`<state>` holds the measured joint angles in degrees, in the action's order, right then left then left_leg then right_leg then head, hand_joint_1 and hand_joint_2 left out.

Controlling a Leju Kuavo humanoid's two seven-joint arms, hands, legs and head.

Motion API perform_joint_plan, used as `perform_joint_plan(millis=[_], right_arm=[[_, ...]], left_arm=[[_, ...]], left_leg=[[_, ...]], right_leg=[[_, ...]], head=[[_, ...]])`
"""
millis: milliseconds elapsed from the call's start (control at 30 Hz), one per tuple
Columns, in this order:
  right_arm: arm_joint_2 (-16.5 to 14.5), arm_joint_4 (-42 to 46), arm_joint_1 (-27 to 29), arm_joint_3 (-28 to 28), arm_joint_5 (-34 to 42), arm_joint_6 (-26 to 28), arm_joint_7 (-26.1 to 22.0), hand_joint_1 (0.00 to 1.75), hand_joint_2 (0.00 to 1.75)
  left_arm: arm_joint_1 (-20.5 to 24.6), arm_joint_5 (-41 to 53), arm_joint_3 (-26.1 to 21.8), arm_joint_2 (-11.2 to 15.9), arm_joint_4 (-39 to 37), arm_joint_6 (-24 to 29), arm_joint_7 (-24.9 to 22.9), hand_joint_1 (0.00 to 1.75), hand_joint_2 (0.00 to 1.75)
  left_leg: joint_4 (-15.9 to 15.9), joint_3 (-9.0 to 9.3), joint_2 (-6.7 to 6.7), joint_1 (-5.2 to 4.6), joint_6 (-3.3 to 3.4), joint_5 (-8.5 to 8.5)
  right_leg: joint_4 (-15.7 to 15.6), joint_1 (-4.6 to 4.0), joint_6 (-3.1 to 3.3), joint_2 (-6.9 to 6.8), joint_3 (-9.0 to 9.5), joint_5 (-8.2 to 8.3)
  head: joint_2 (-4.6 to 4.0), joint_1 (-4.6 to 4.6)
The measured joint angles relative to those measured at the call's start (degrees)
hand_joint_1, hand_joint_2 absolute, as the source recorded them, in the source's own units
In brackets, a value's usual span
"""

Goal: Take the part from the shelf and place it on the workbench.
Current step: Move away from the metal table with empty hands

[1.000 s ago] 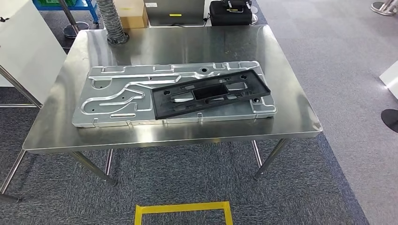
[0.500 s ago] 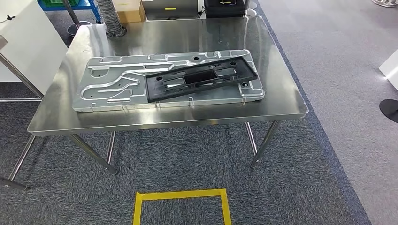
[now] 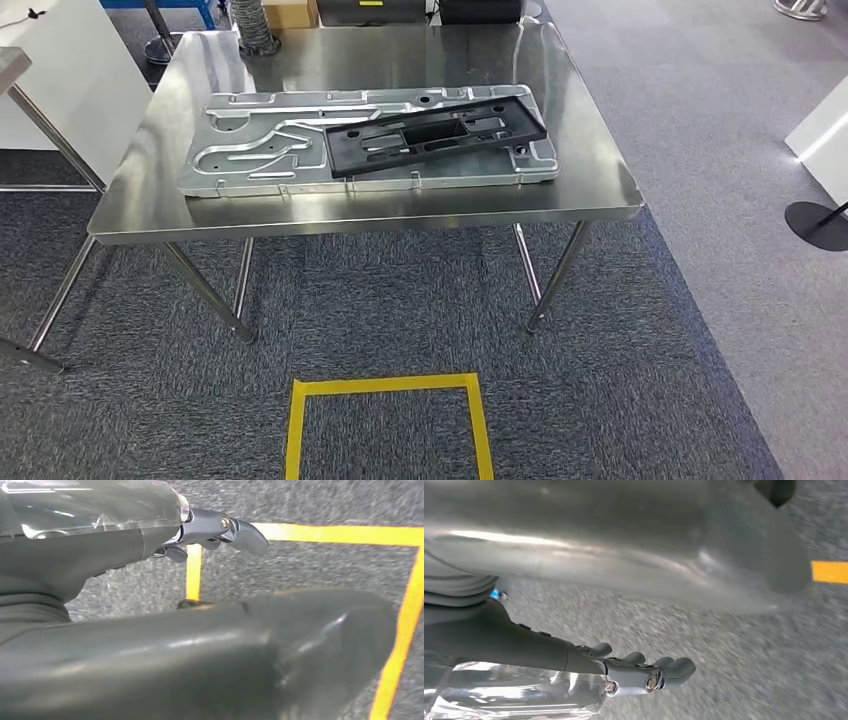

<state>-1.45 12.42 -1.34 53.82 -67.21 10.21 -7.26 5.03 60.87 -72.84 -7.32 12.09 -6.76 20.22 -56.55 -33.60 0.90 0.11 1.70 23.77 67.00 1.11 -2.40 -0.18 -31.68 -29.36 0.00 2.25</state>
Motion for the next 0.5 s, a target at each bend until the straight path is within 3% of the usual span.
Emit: perform_joint_plan(millis=[67, 100, 133, 200, 233, 333, 367, 400, 433, 500], right_arm=[[-0.1, 0.0, -0.5, -0.6, -1.0, -0.9, 0.7, 0.00, 0.00], [-0.1, -0.1, -0.7, -0.9, -1.6, -1.4, 0.9, 0.00, 0.00], [-0.2, -0.1, -0.9, -1.2, -2.1, -2.1, 1.0, 0.00, 0.00], [-0.3, -0.3, -1.3, -1.8, -2.7, -3.6, 1.1, 0.00, 0.00], [-0.4, -0.3, -1.5, -2.0, -2.8, -4.4, 1.1, 0.00, 0.00], [-0.8, -0.5, -1.9, -2.4, -2.7, -7.0, 1.5, 0.00, 0.00], [-1.0, -0.5, -1.9, -2.4, -2.6, -7.8, 1.9, 0.00, 0.00], [-1.2, -0.6, -1.9, -2.4, -2.6, -8.4, 2.3, 0.00, 0.00], [-1.4, -0.6, -2.0, -2.4, -2.6, -8.7, 2.6, 0.00, 0.00], [-1.8, -0.6, -2.0, -2.4, -2.6, -9.1, 3.0, 0.00, 0.00]], left_arm=[[0.1, -0.7, 0.0, 0.1, 0.0, -0.1, -0.1, 0.00, 0.00], [0.1, -1.1, -0.1, 0.2, 0.0, -0.2, -0.2, 0.00, 0.00], [0.2, -1.5, -0.2, 0.3, 0.0, -0.1, -0.3, 0.00, 0.00], [0.2, -2.0, -0.4, 0.5, 0.0, 0.1, -0.4, 0.00, 0.00], [0.1, -2.1, -0.5, 0.6, 0.0, 0.2, -0.4, 0.00, 0.00], [0.0, -1.9, -0.6, 0.9, 0.0, 0.4, 0.2, 0.00, 0.00], [0.0, -1.7, -0.6, 1.0, 0.0, 0.6, 0.4, 0.00, 0.00], [0.0, -1.6, -0.6, 1.0, 0.0, 0.7, 0.5, 0.00, 0.00], [0.1, -1.4, -0.6, 1.1, 0.0, 0.8, 0.5, 0.00, 0.00], [0.2, -1.3, -0.6, 1.3, 0.0, 0.9, 0.5, 0.00, 0.00]], left_leg=[[-0.7, -1.26, -0.01, -0.10, -0.62, -0.89], [-0.9, -1.56, 0.03, -0.10, -1.00, -1.38], [-0.9, -1.76, 0.07, -0.05, -1.40, -1.92], [-1.1, -2.29, -0.06, 0.17, -2.16, -1.94], [-2.3, -2.86, -0.19, 0.25, -2.46, -0.38], [-11.7, -5.48, -0.42, 0.46, -3.09, 8.26], [-15.2, -5.93, -0.42, 0.49, -3.23, 9.73], [-17.3, -5.67, -0.42, 0.51, -3.29, 9.67], [-17.6, -4.56, -0.42, 0.51, -3.27, 8.41], [-12.5, 0.55, -0.45, 0.47, -2.85, 5.39]], right_leg=[[-8.6, -0.19, 0.54, 0.09, 5.99, -1.04], [-11.1, -0.40, 0.92, 0.13, 7.41, -1.89], [-12.1, -0.64, 1.34, 0.13, 7.69, -2.09], [-12.2, -0.62, 2.34, -0.07, 6.67, -1.02], [-12.3, -0.54, 2.84, -0.23, 5.99, -0.30], [-12.2, -0.64, 3.68, -0.55, 3.28, 1.91], [-12.0, -0.74, 3.71, -0.58, 2.21, 2.64], [-11.8, -0.82, 3.68, -0.60, 1.09, 3.34], [-11.5, -0.88, 3.61, -0.61, -0.03, 4.00], [-11.0, -0.93, 3.37, -0.59, -2.02, 5.16]], head=[[0.00, 0.01], [0.00, 0.01], [0.00, 0.01], [0.00, 0.01], [0.00, 0.01], [0.00, 0.00], [0.00, 0.01], [0.00, 0.01], [0.00, 0.01], [0.00, 0.02]])
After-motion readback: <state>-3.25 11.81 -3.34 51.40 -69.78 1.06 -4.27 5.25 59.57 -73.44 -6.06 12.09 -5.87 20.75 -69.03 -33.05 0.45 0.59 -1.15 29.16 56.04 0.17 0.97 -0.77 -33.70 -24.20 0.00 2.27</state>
